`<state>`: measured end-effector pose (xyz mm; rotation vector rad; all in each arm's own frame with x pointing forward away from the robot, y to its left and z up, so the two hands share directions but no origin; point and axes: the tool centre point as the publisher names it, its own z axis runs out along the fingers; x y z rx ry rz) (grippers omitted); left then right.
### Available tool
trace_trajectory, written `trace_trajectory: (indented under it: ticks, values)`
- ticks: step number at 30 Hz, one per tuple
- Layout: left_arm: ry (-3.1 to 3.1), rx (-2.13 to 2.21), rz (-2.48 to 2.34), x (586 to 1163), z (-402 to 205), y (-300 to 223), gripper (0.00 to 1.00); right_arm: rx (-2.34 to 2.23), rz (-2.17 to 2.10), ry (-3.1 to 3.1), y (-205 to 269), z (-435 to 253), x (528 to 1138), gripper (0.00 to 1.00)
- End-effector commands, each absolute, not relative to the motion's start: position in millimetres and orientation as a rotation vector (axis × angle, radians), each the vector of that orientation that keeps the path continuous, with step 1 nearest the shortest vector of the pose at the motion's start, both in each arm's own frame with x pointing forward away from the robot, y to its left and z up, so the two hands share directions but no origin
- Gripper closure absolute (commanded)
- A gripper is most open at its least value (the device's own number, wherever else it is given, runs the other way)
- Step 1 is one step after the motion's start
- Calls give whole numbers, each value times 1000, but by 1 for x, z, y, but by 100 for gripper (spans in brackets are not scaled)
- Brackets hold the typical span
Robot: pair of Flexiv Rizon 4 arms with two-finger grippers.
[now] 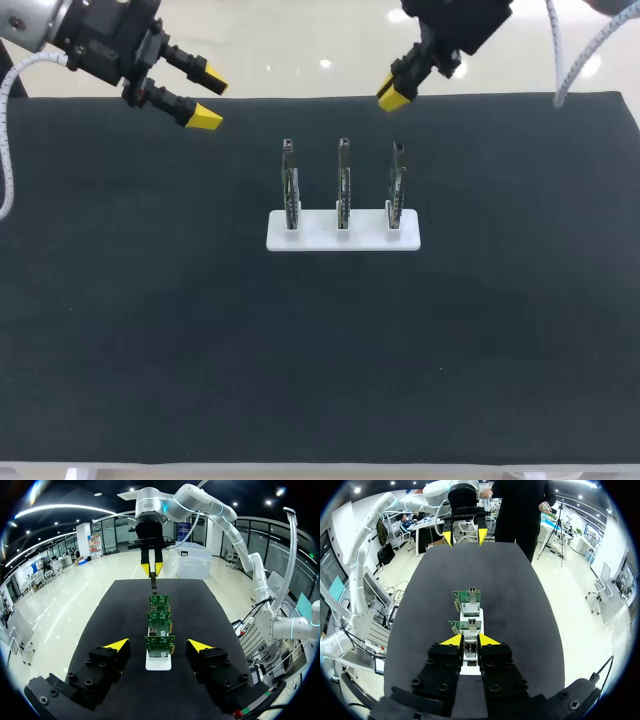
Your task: Pick up the optical module with the left hand, and insert it into the network port with the right hand.
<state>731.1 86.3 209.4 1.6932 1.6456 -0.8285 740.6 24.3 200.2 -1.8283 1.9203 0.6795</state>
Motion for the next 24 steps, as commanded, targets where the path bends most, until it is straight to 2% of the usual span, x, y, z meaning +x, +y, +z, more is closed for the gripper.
trace_trajectory:
  ticks: [1,24]
  values:
    - [1649,1696,-828,732,210,86,0,-1818,671,1911,19,192,734,100]
    - [1649,1696,-828,732,210,86,0,-1819,680,1896,8,182,738,100]
